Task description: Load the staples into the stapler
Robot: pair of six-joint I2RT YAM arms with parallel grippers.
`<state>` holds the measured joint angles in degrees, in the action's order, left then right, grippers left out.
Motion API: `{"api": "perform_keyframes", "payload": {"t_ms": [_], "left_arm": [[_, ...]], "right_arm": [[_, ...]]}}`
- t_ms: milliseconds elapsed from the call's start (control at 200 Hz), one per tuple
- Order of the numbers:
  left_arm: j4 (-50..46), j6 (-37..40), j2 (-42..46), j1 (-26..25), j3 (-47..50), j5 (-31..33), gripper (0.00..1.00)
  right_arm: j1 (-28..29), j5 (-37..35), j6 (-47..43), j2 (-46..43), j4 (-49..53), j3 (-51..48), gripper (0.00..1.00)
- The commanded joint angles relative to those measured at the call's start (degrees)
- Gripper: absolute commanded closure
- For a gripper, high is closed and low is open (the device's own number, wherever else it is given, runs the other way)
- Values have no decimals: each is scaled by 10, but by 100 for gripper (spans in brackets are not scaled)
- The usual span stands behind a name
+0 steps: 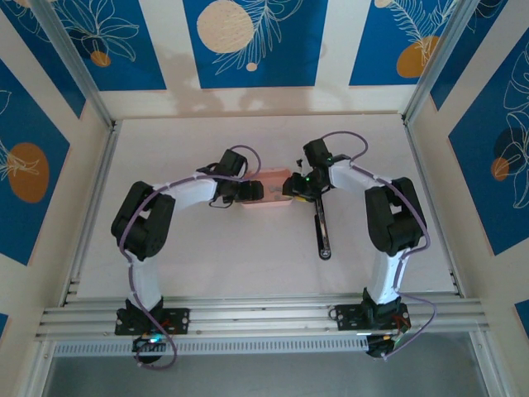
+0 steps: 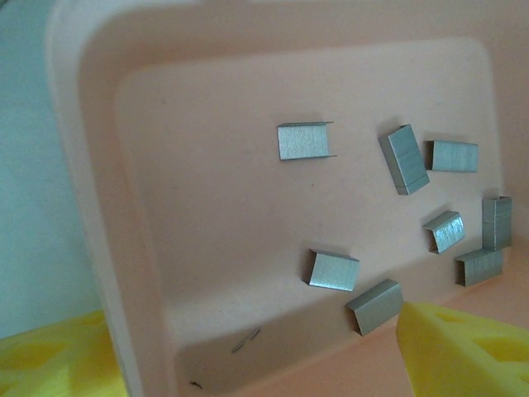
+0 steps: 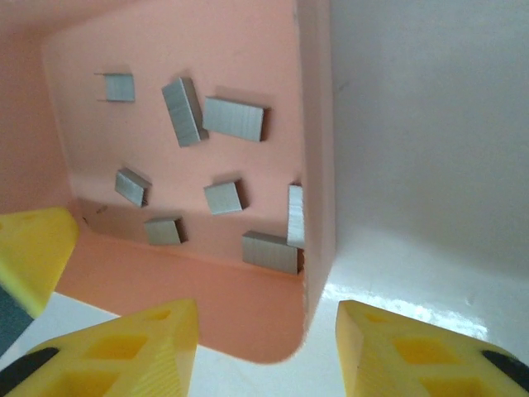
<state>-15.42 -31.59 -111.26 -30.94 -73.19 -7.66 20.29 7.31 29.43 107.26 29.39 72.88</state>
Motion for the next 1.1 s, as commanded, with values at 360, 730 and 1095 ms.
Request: {"api": "perform_keyframes", "payload": {"t_ms": [360, 730, 1095], "left_arm": [[-109, 84, 110, 52, -30, 57, 19], [-278, 278, -35, 122, -236, 45, 24], [-346, 328, -226, 122, -442, 14, 24]], "right_arm": [[10, -75, -15, -124, 36, -19, 41], [19, -93, -33, -154, 42, -38, 37], [21, -86, -44, -138, 47, -24, 36]]}}
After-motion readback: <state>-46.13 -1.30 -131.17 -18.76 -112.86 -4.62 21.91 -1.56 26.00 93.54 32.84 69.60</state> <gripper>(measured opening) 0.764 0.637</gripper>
